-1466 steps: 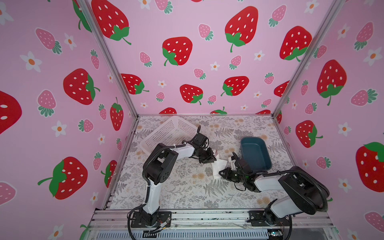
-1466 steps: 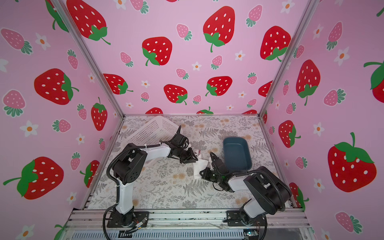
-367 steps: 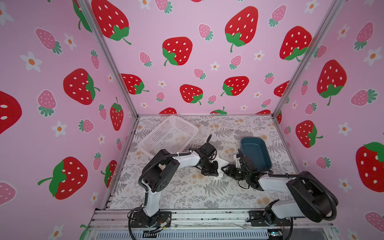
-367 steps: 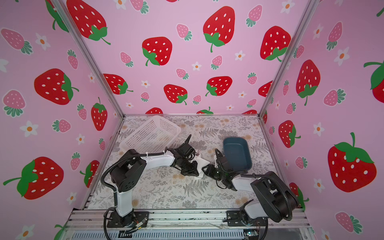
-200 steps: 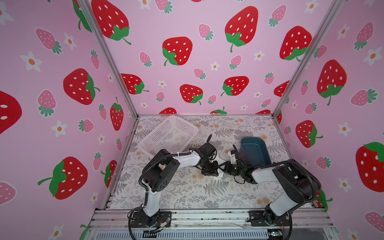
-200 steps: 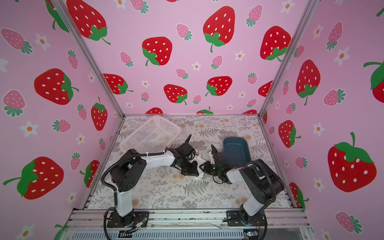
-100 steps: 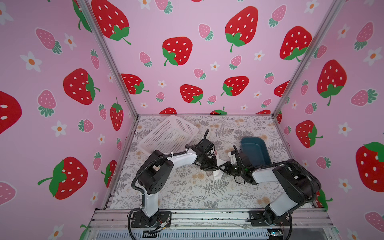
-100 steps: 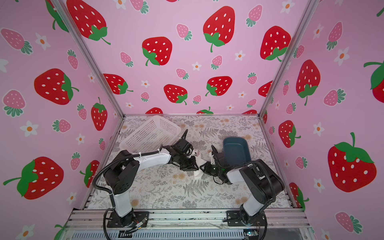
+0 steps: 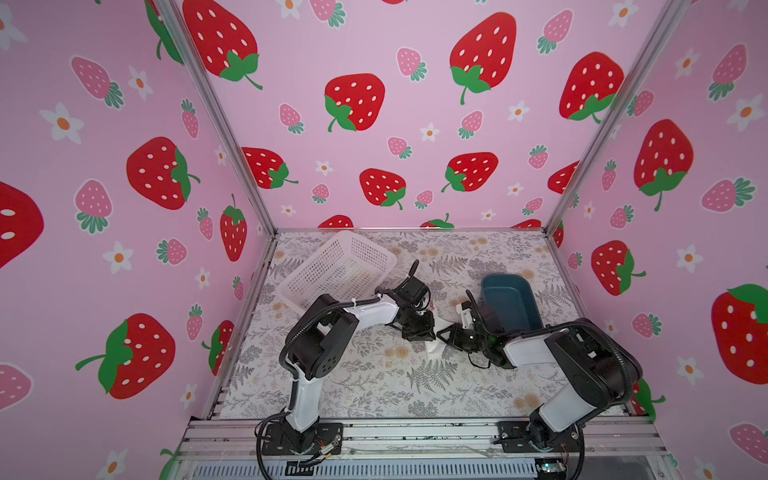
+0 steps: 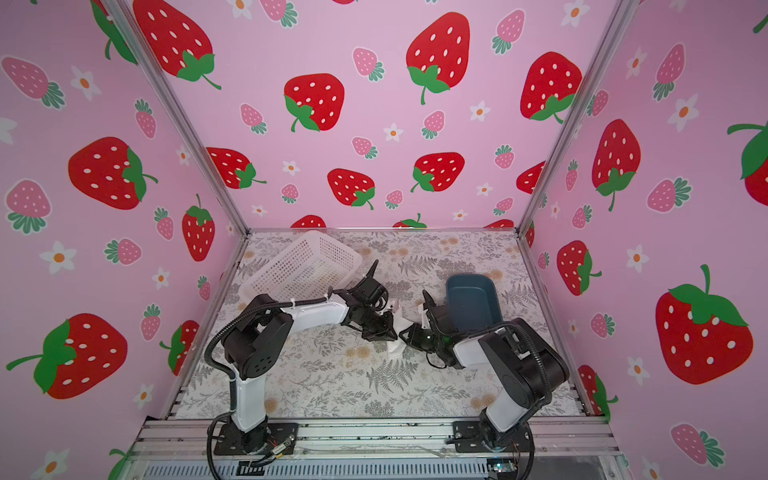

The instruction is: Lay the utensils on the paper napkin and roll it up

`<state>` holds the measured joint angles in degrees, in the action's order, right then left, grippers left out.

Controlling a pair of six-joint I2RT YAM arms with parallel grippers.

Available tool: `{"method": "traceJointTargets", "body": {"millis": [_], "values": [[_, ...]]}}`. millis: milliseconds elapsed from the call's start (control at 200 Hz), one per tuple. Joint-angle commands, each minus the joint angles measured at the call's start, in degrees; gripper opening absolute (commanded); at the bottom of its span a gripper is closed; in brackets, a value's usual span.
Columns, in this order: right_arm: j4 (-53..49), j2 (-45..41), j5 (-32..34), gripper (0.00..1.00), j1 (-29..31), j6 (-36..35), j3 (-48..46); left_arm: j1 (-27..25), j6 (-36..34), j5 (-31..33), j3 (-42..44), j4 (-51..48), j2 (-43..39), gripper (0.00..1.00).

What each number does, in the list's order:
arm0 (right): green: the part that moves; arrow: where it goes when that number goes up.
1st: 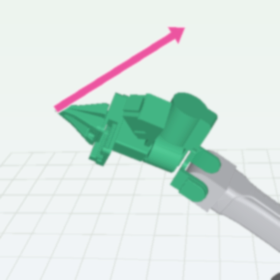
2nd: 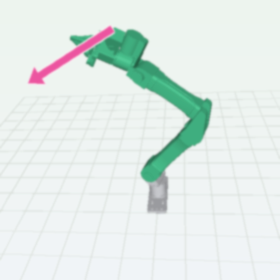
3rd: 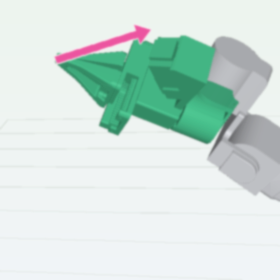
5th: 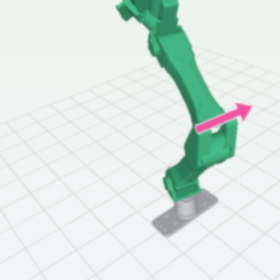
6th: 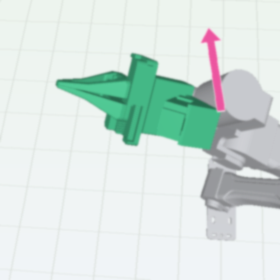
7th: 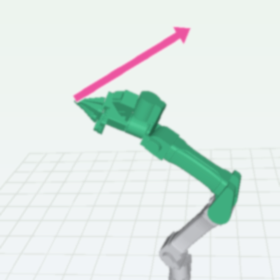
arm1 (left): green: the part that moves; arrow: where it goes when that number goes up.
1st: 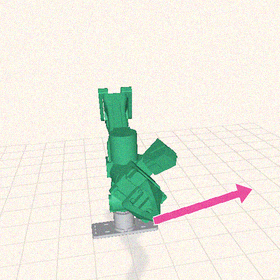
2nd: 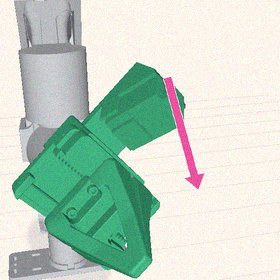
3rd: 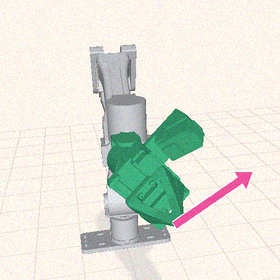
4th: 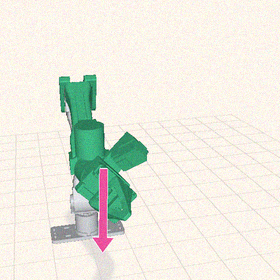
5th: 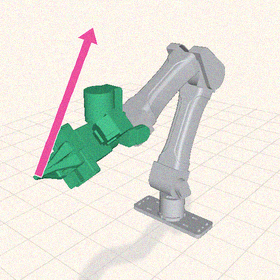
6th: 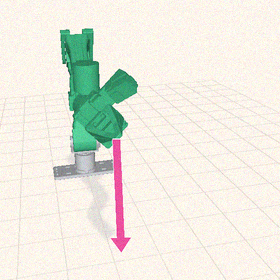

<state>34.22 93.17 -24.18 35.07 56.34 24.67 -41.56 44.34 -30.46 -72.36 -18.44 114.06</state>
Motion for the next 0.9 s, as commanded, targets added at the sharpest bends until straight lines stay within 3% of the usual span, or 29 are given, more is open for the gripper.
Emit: {"method": "traceJointTargets", "body": {"millis": [0,495,675,895], "values": [[-1.75,0.26,0.19,0.19,-0.31,0.18,-0.49,-0.35,-0.48,0.23,-0.70,-1.80,1.28,0.13],[-2.11,3.63,-0.35,0.33,-0.31,-1.77,1.65,-0.45,-0.50,0.33,-0.36,-1.43,1.82,0.12],[-0.61,5.43,-1.93,0.32,-0.24,-1.82,1.64,-0.58,-0.39,0.39,-0.33,-1.24,1.69,0.12],[1.25,5.96,-3.06,0.21,-0.22,-1.33,1.16,-0.67,-0.22,0.31,-0.33,-1.06,1.43,0.12]]}}
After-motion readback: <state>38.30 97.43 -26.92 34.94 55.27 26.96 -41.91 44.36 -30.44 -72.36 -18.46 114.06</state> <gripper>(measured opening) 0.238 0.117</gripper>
